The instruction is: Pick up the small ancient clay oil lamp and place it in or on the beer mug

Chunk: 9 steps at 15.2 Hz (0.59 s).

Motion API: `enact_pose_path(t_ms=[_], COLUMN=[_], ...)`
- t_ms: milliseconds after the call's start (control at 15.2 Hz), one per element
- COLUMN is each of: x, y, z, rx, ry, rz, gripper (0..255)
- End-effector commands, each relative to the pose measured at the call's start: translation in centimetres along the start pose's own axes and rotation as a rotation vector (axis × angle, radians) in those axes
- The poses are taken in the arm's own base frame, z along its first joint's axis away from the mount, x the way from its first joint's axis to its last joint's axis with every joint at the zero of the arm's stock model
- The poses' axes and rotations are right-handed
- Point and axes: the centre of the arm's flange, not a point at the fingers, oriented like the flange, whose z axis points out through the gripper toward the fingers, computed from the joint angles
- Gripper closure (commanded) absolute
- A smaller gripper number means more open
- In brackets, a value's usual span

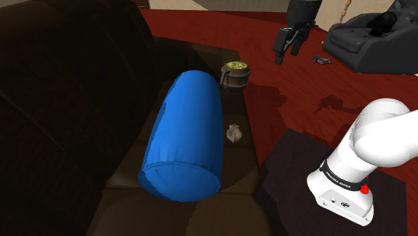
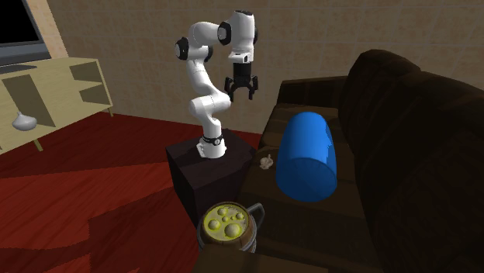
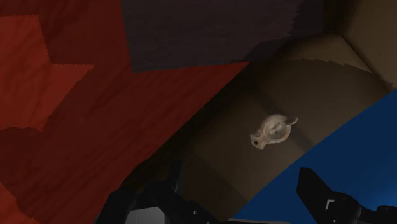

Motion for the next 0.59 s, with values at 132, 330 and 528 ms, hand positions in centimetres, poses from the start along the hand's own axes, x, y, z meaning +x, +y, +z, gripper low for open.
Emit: enact_pose_path(t_ms=[132,330,528], x=[0.3,0.8,1.4], y=[-0.9,-2.3,-3.7], z=[2.4,6.0,9.6], rx=[0.007,0.018,0.029], ry=[-0.001,-0.003,-0.005], rz=[0.013,0.032,0.051], gripper=[0,0,0])
